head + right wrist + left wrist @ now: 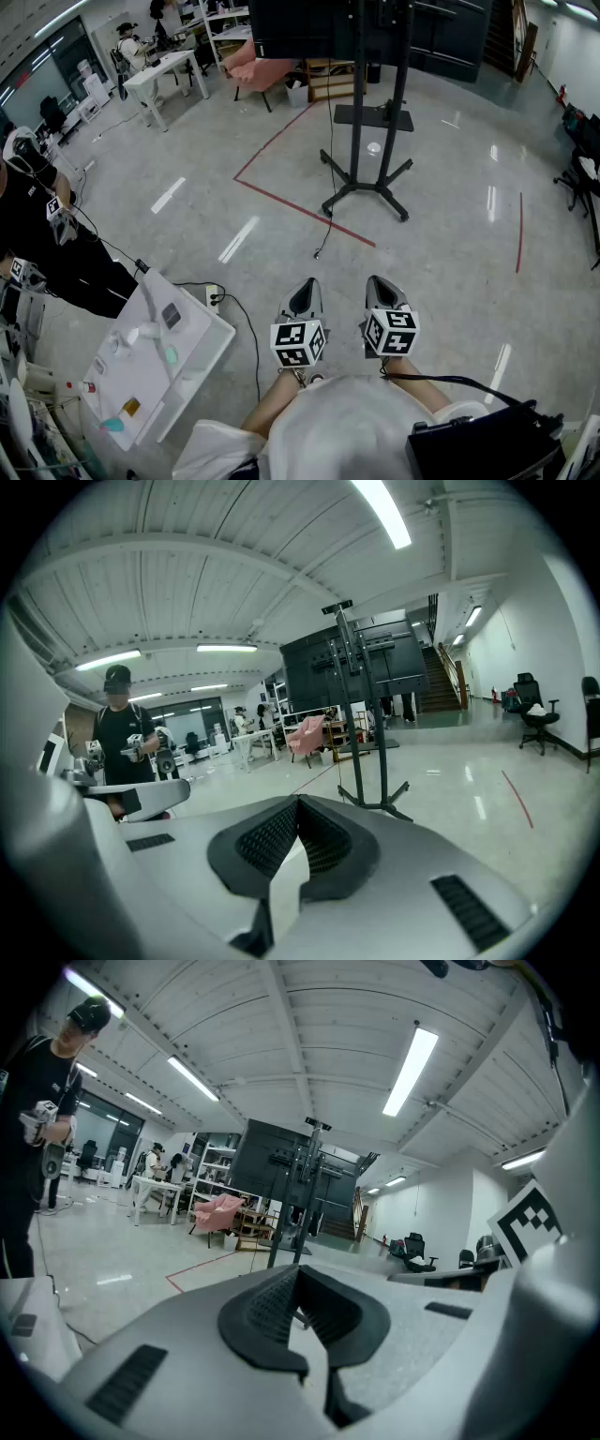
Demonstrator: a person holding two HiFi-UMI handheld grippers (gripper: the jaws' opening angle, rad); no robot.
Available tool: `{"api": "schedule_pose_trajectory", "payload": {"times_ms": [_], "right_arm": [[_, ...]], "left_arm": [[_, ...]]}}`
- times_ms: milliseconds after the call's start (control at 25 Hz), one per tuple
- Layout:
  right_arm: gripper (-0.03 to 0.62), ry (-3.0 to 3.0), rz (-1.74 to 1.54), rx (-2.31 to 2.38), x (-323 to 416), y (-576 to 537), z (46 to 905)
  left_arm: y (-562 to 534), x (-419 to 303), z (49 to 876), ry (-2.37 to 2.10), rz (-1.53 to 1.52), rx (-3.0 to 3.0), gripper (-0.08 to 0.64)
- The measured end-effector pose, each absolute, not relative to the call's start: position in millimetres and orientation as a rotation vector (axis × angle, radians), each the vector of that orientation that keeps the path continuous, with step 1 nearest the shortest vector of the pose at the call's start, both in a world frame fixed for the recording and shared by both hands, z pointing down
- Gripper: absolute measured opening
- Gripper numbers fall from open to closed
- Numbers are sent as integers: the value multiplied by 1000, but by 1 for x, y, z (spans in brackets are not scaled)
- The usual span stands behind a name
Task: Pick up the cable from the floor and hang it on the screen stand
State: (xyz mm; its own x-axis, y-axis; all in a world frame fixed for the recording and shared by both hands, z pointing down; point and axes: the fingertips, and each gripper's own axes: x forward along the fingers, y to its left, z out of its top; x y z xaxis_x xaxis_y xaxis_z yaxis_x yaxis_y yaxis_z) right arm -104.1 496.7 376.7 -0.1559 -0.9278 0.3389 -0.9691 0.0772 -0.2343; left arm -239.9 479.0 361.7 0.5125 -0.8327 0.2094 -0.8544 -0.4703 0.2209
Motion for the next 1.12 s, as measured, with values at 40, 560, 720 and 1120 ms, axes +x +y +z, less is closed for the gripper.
{"api": "schedule_pose_trajectory", "payload": {"times_ms": [40,560,720,1120], "right_arm": [[17,-2227,624,1972,-104,496,377],[18,-2188,665,2028,-112,489,384],[18,-2159,685,2058,-115,484,386],[18,-2066,784,2137,-104,483,408]], "left_arm": [[478,-241,362,-1416,103,2457,-1],[467,-262,370,-1423,110,2429,0],[462,-275,369,-1412,117,2440,0],[445,-296,382,-1394,131,2426,0]]}}
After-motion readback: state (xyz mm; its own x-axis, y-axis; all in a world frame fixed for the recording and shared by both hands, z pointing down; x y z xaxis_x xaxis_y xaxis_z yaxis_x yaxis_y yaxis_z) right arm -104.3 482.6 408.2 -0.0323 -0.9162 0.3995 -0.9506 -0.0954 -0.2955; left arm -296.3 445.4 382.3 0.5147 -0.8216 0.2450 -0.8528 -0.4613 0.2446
